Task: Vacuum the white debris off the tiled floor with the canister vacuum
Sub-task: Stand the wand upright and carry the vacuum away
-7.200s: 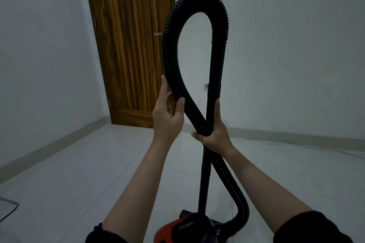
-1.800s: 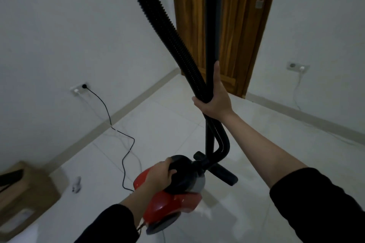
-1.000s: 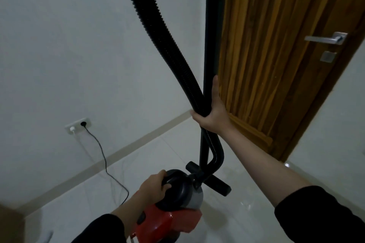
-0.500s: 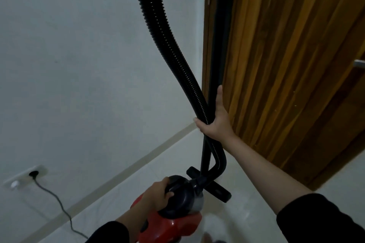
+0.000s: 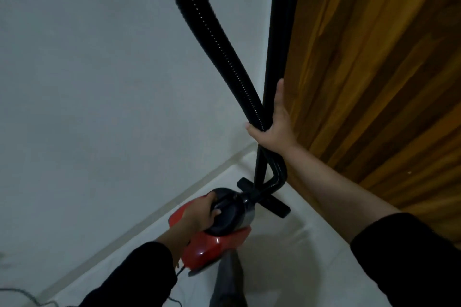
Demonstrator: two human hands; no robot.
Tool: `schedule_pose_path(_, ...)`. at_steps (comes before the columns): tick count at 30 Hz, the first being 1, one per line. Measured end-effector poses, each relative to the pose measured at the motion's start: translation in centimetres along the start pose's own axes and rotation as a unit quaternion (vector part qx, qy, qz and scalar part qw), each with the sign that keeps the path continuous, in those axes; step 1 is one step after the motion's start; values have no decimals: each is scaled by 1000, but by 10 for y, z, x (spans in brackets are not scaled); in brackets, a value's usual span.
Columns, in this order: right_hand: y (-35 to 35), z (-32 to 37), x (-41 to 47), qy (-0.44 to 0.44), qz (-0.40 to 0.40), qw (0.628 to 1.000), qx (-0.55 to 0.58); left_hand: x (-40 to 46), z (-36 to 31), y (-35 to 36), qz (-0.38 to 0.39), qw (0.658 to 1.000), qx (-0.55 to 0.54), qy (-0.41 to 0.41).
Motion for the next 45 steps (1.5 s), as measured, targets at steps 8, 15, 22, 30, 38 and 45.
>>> schedule_pose_path(8,38,-149,72,33,-25,999,-22,157,-7,-6,26,999,16,-12)
schedule_pose_path(15,76,-291,83,-27,-68,995,-61,281,4,46,47,997,-20,-60)
schedule_pose_path(22,135,-435,50,24,-58,997,-53,391,45,139,70,995,-25,-71)
schedule_pose_path(30,183,-518,17,10,-34,998,-53,455,86,205,83,991,7,-102)
schedule_pose_path(38,185,-533,22,14,-19,996,-82,466,113,225,68,983,-21,-168)
schedule_pose_path(45,194,-512,8,155,56,982,-88,464,84,201,59,976,-46,-206)
Point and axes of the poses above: each hand's wrist, its own x-axis towards the middle knuckle, its own y-axis out of the palm, z = x × y, the point moved 6 cm from there along x, towards the middle knuckle, and after that the axes turned 12 degrees about -y, right-handed, at the moved point
